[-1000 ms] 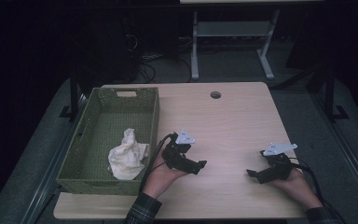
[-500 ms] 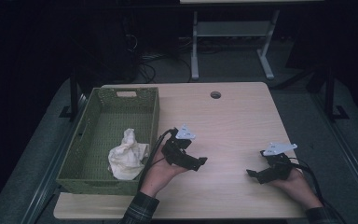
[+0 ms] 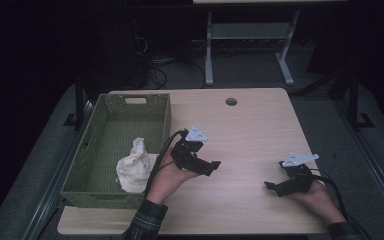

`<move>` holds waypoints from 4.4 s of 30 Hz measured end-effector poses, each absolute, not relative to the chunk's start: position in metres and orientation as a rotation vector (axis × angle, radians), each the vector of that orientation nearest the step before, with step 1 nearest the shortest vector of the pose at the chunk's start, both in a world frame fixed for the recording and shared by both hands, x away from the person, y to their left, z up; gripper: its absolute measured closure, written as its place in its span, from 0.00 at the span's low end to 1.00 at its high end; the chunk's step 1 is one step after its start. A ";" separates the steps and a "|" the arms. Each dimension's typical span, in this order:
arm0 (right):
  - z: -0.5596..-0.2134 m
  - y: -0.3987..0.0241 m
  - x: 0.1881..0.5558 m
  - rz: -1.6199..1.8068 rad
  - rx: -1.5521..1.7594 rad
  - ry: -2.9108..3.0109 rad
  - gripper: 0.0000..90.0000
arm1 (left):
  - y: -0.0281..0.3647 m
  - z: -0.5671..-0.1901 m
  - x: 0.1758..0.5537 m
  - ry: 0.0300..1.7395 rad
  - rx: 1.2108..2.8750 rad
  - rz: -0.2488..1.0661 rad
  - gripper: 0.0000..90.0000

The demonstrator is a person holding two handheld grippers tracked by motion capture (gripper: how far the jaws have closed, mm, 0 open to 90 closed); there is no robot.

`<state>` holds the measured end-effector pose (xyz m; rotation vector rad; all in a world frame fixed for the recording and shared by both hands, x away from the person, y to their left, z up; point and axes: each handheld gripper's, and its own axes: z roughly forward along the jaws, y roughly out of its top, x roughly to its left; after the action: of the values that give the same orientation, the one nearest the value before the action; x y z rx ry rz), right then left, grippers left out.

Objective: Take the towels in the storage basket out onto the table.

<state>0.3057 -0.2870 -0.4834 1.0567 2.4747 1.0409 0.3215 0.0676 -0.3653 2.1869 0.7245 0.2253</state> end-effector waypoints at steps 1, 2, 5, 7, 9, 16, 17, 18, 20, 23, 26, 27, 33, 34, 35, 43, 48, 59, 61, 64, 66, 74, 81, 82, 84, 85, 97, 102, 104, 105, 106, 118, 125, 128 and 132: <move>-0.483 -0.287 0.306 1.041 1.057 2.475 0.01 | 0.069 -0.364 0.322 0.725 2.191 0.225 0.15; -0.483 -0.287 0.306 1.041 1.057 2.474 0.01 | 0.070 -0.362 0.324 0.724 2.196 0.224 0.15; -0.483 -0.287 0.306 1.040 1.058 2.474 0.01 | 0.073 -0.359 0.325 0.720 2.199 0.220 0.14; -0.483 -0.287 0.306 1.040 1.058 2.473 0.01 | 0.074 -0.358 0.325 0.716 2.203 0.222 0.14; -0.483 -0.287 0.306 1.040 1.058 2.473 0.01 | 0.077 -0.356 0.326 0.719 2.199 0.223 0.14; -0.483 -0.287 0.306 1.040 1.060 2.473 0.01 | 0.084 -0.350 0.330 0.719 2.216 0.226 0.15; -0.483 -0.287 0.306 1.040 1.059 2.473 0.01 | 0.086 -0.349 0.331 0.720 2.214 0.228 0.15; -0.483 -0.287 0.306 1.040 1.059 2.472 0.01 | 0.089 -0.347 0.331 0.723 2.211 0.230 0.15; -0.483 -0.287 0.306 1.040 1.059 2.472 0.01 | 0.092 -0.345 0.330 0.731 2.203 0.234 0.15; -0.483 -0.287 0.306 1.040 1.058 2.473 0.01 | 0.096 -0.344 0.330 0.735 2.200 0.238 0.15; -0.483 -0.287 0.306 1.039 1.061 2.471 0.01 | 0.102 -0.342 0.331 0.752 2.197 0.245 0.15; -0.483 -0.287 0.306 1.040 1.062 2.471 0.01 | 0.106 -0.341 0.330 0.763 2.196 0.257 0.15; -0.483 -0.287 0.306 1.039 1.060 2.471 0.01 | 0.120 -0.339 0.330 0.798 2.187 0.278 0.15; -0.483 -0.287 0.306 1.039 1.060 2.471 0.01 | 0.122 -0.338 0.330 0.803 2.184 0.282 0.15; -0.483 -0.287 0.306 1.040 1.062 2.471 0.01 | 0.126 -0.338 0.330 0.810 2.179 0.285 0.15; -0.483 -0.287 0.306 1.040 1.061 2.471 0.01 | 0.144 -0.335 0.330 0.853 2.165 0.309 0.15; -0.483 -0.287 0.306 1.040 1.061 2.471 0.01 | 0.155 -0.335 0.330 0.888 2.165 0.329 0.15; -0.483 -0.287 0.306 1.039 1.061 2.471 0.01 | 0.184 -0.336 0.331 0.957 2.139 0.355 0.15; -0.483 -0.287 0.306 1.040 1.063 2.471 0.01 | 0.189 -0.337 0.331 0.980 2.138 0.360 0.15; -0.483 -0.287 0.306 1.039 1.063 2.471 0.01 | 0.197 -0.338 0.331 0.997 2.141 0.371 0.15; -0.483 -0.287 0.306 1.039 1.062 2.471 0.01 | 0.201 -0.339 0.331 1.012 2.143 0.377 0.15; -0.483 -0.287 0.306 1.039 1.061 2.471 0.01 | 0.220 -0.343 0.330 1.054 2.141 0.415 0.15; -0.483 -0.287 0.306 1.039 1.061 2.471 0.01 | 0.229 -0.355 0.333 1.067 2.151 0.410 0.15; -0.483 -0.287 0.306 1.039 1.061 2.471 0.01 | 0.231 -0.360 0.334 1.070 2.171 0.406 0.15; -0.483 -0.287 0.306 1.039 1.060 2.471 0.01 | 0.233 -0.363 0.335 1.072 2.182 0.407 0.15; -0.483 -0.287 0.306 1.039 1.061 2.471 0.01 | 0.234 -0.364 0.335 1.078 2.186 0.411 0.15; -0.483 -0.287 0.306 1.039 1.061 2.471 0.01 | 0.249 -0.392 0.343 1.145 2.218 0.405 0.15; -0.484 -0.286 0.306 1.041 1.059 2.471 0.01 | 0.249 -0.408 0.350 1.202 2.281 0.392 0.15; -0.484 -0.286 0.306 1.041 1.059 2.471 0.01 | 0.248 -0.411 0.352 1.221 2.304 0.380 0.15; -0.484 -0.286 0.306 1.041 1.058 2.470 0.01 | 0.248 -0.413 0.353 1.232 2.314 0.372 0.14; -0.483 -0.287 0.306 1.040 1.059 2.471 0.01 | 0.247 -0.414 0.354 1.238 2.328 0.367 0.14; -0.484 -0.286 0.307 1.037 1.051 2.473 0.01 | 0.244 -0.433 0.360 1.331 2.458 0.233 0.14; -0.484 -0.286 0.306 1.041 1.052 2.471 0.01 | 0.244 -0.438 0.361 1.369 2.491 0.185 0.14; -0.484 -0.286 0.306 1.041 1.050 2.473 0.01 | 0.244 -0.440 0.362 1.379 2.487 0.184 0.14; -0.484 -0.286 0.306 1.041 1.050 2.473 0.01 | 0.243 -0.439 0.362 1.376 2.499 0.188 0.17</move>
<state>0.3063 -0.2863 -0.4838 1.0496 2.4729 1.0414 0.3620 0.2432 -0.4386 2.4990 1.3765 0.1877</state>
